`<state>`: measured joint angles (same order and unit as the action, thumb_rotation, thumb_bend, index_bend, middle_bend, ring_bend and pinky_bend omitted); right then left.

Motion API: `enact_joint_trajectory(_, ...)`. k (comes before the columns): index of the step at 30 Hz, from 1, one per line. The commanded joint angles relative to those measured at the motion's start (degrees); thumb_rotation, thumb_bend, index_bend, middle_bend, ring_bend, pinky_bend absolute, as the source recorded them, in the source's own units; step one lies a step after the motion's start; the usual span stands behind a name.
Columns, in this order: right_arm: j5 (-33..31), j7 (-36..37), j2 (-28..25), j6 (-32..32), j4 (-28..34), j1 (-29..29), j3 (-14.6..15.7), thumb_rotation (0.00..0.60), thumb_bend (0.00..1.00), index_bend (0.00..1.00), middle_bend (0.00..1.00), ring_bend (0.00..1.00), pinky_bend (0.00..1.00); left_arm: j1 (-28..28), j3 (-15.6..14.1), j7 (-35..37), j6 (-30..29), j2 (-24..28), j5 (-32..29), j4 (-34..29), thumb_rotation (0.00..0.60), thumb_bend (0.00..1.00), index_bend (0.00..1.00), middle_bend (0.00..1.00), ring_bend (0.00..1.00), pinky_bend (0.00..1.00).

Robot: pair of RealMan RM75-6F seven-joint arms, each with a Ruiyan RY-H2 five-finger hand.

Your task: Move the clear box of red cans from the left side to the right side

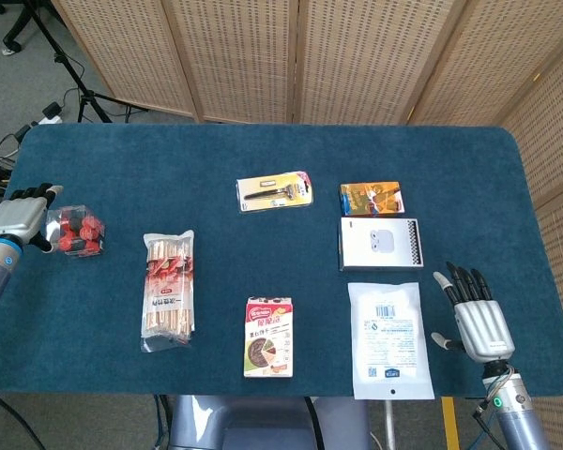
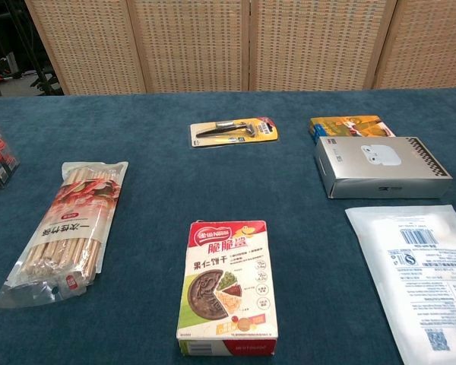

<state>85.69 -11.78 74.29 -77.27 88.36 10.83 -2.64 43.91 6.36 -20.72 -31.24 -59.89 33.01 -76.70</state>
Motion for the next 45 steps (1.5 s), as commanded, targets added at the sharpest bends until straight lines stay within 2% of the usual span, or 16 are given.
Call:
enact_joint_trajectory(1,-0.1,-0.12,0.08,0.11,-0.03,0.05,0.05,0.6,0.1,0.09,0.0,0.0,0.0,0.32,-0.78,0.84,0.34,-0.75,-0.07,0.86,0.6,0.21,0.0,0.0,0.0,0.0)
enact_joint_trajectory(14,-0.1,0.05,-0.02,0.38,0.37,0.18,0.39,0.6,0.1,0.09,0.0,0.0,0.0,1.25,-3.38,3.39,1.03,-4.36,0.66,5.16,0.6,0.21,0.0,0.0,0.0,0.0)
enact_joint_trajectory(21,-0.03,0.75,-0.3,0.4,0.62,0.18,0.54,0.6,0.1,0.09,0.0,0.0,0.0,2.14,-4.43,4.46,1.93,-8.82,0.28,9.98,0.6,0.22,0.0,0.0,0.0,0.0)
enact_joint_trajectory(24,-0.02,0.73,-0.29,0.4,0.6,0.19,0.58,0.6,0.1,0.09,0.0,0.0,0.0,2.11,-4.04,5.44,1.0,-10.45,1.14,11.43,0.6,0.23,0.0,0.0,0.0,0.0)
enact_joint_trajectory(26,-0.09,0.71,-0.26,0.36,0.58,0.2,0.54,0.6,0.1,0.09,0.0,0.0,0.0,1.82,-3.67,6.08,-0.21,-11.29,2.25,11.9,0.6,0.26,0.05,0.0,0.0,0.0)
enact_joint_trajectory(30,-0.23,0.72,-0.25,0.33,0.54,0.2,0.48,0.6,0.1,0.09,0.0,0.0,0.0,1.17,-3.32,6.53,-2.9,-12.36,4.17,12.31,0.6,0.34,0.32,0.01,0.02,0.07)
enact_joint_trajectory(36,0.05,0.84,-0.33,0.01,0.67,0.14,0.56,0.6,0.1,0.09,0.0,0.0,0.0,0.78,-3.64,5.31,-4.58,-12.01,3.44,11.15,0.6,0.41,0.51,0.18,0.17,0.21)
enact_joint_trajectory(38,0.14,0.89,-0.35,-0.08,0.74,0.11,0.61,0.6,0.1,0.09,0.0,0.0,0.0,0.7,-3.74,4.89,-5.01,-11.82,3.14,10.65,0.6,0.42,0.54,0.22,0.2,0.23)
enact_joint_trajectory(45,-0.05,1.05,-0.48,0.12,0.88,0.13,0.65,0.6,0.1,0.09,0.0,0.0,0.0,0.59,-2.44,5.03,-7.26,-10.27,3.23,7.58,0.6,0.42,0.55,0.22,0.2,0.23)
